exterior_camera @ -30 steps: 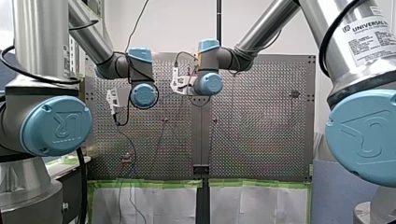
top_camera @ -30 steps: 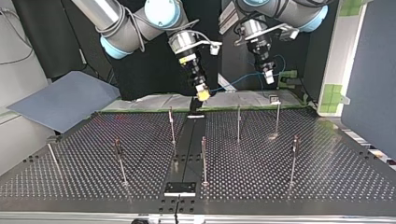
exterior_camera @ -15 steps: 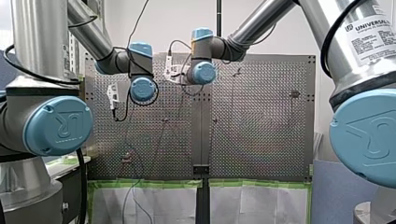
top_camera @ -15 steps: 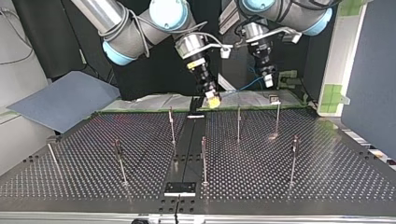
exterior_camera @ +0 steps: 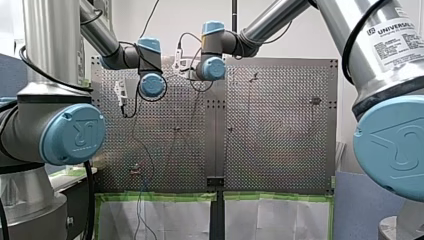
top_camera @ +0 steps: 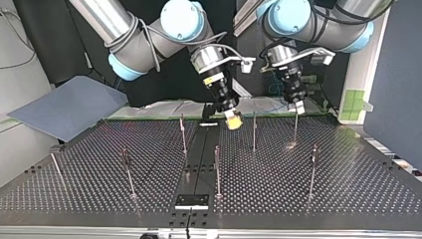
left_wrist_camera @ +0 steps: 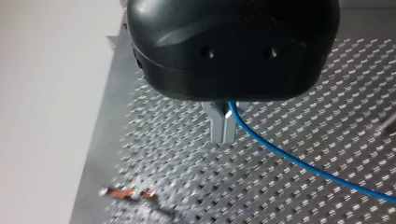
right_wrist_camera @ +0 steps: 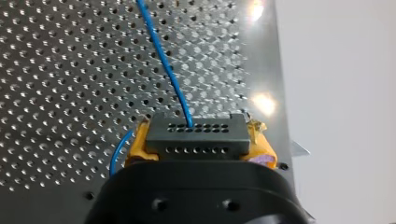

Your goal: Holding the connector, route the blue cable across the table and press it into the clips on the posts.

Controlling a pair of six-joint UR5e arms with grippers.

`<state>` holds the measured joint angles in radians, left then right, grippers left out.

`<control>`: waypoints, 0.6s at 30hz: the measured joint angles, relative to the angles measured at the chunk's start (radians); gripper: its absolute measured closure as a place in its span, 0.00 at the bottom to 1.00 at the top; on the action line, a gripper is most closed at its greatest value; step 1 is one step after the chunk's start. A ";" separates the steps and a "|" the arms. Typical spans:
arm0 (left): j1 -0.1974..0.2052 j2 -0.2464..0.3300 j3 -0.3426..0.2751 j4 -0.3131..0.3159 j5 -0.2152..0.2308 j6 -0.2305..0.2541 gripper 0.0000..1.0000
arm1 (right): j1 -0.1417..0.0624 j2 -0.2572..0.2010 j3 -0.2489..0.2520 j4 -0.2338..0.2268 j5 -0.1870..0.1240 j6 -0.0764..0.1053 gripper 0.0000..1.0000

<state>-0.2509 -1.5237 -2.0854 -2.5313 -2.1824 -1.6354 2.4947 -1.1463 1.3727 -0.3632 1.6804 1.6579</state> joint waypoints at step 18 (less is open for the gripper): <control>0.137 -0.001 0.081 -0.017 0.072 -0.006 1.00 | -0.015 0.054 -0.150 0.076 -0.042 0.054 1.00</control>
<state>-0.1137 -1.5248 -2.0042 -2.5485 -2.1100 -1.6419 2.4793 -1.0924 1.2228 -0.2870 1.6380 1.7116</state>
